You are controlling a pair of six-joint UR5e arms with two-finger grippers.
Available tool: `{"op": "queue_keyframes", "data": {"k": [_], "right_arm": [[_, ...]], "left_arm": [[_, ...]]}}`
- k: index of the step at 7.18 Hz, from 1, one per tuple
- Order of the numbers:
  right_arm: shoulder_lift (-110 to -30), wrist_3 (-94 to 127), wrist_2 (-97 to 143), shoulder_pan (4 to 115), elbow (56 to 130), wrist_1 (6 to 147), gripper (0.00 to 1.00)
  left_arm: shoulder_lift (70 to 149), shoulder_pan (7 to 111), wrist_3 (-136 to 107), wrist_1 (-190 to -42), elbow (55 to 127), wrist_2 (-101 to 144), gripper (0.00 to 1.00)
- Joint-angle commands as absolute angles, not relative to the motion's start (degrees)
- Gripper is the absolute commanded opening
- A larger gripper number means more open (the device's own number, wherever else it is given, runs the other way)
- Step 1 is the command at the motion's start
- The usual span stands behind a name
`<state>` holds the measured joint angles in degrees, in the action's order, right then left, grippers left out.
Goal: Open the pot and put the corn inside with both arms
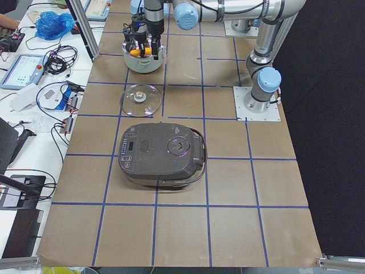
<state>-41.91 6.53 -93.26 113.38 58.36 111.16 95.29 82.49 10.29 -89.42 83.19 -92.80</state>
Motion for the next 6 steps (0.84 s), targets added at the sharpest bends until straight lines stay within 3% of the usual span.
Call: {"op": "queue_keyframes", "data": {"k": [1, 4, 6], "right_arm": [[-43.8, 6.2, -93.2, 113.4, 59.1, 111.5, 1.00], [-59.9, 8.1, -93.2, 109.4, 63.7, 101.1, 1.00], [-75.8, 7.3, -93.0, 102.2, 74.0, 91.5, 1.00]], "left_arm": [[91.7, 83.3, 10.4, -91.2, 83.7, -90.5, 1.00], [91.0, 84.1, 10.5, -91.3, 84.6, -87.8, 1.00], [89.6, 84.4, 10.5, -91.1, 86.6, -88.2, 1.00]]}}
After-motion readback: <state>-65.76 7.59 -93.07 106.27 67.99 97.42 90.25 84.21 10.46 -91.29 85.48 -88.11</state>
